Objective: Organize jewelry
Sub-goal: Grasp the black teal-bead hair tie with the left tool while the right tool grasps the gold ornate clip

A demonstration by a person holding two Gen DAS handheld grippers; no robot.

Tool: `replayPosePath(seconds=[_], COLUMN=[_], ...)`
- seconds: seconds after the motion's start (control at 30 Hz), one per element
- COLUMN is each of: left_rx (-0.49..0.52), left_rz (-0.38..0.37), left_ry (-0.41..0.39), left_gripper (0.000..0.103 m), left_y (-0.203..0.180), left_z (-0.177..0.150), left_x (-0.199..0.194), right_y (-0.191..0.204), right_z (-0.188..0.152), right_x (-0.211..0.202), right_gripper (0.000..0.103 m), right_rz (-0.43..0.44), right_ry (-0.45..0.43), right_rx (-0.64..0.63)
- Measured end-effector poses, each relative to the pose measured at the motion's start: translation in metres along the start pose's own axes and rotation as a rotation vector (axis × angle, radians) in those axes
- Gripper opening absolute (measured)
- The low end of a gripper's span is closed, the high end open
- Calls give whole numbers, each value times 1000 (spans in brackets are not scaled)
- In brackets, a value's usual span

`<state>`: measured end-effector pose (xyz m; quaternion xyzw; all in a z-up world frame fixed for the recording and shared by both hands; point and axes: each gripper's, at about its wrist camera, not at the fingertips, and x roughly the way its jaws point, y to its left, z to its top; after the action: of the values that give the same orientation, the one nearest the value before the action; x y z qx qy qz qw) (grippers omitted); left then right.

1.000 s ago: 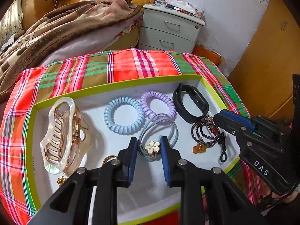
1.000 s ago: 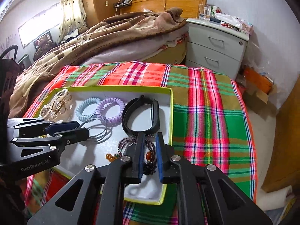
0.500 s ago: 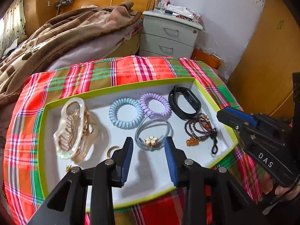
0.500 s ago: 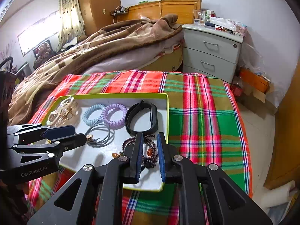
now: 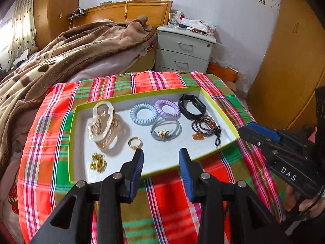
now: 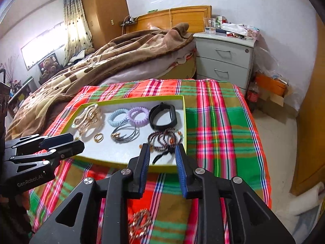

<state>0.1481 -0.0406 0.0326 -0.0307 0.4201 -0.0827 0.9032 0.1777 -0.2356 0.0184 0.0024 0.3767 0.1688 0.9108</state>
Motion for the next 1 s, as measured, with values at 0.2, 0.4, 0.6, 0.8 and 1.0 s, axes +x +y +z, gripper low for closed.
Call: replayPosePath(seconds=[0.2,0.4,0.6,0.8,1.0], left_rx=[-12,-25,-43,-37,-46], left_rz=[-21,-30,-55,-66,-73], left_ry=[-2,4,3,18,19], left_gripper=[38,40,41,42,42], left_y=[4,8,13,13,15], left_z=[-18,-36,-46,-55,-57], left_x=[-11,-18,-22,-21,-22], right_y=[2,1,2,17,26], right_z=[-22,-40,-59,-75,-79], right_x=[-16,-25,-24,-7,5], right_gripper=[39,39,39,39,39], right_rz=[16,8,29,36,-23], right_ry=[-5,5,45,104,137], right_rx=[29,51,80,64,25])
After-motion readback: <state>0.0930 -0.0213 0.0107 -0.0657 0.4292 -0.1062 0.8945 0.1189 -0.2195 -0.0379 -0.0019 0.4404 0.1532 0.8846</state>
